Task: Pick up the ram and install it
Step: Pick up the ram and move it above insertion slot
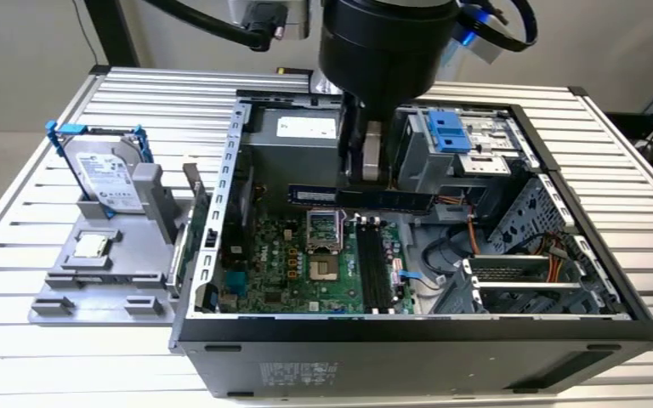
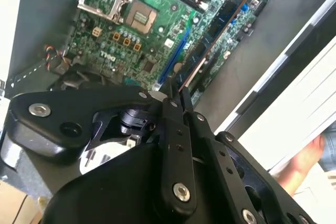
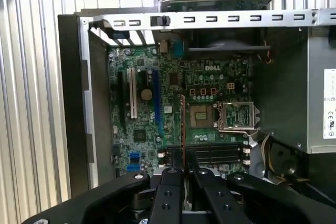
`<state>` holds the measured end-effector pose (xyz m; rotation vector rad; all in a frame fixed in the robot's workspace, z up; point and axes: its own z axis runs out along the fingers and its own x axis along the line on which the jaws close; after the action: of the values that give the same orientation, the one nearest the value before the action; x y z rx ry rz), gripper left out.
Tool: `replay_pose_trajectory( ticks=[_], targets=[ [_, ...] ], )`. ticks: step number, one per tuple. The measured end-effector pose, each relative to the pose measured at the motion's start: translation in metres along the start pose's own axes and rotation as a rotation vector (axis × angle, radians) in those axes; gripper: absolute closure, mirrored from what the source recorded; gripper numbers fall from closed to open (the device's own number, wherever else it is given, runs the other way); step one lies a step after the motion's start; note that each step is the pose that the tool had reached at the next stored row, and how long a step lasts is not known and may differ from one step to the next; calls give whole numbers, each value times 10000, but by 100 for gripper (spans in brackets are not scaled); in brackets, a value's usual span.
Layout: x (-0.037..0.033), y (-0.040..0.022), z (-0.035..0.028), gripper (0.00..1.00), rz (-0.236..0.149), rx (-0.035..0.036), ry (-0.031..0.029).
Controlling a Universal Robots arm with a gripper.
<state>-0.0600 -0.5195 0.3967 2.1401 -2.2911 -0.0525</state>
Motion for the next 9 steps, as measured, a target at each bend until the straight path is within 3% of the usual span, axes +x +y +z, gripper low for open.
replay_pose_trajectory(
  ticks=[9],
  targets=[
    [-24,-277,-8,100,91,2,-2]
  ],
)
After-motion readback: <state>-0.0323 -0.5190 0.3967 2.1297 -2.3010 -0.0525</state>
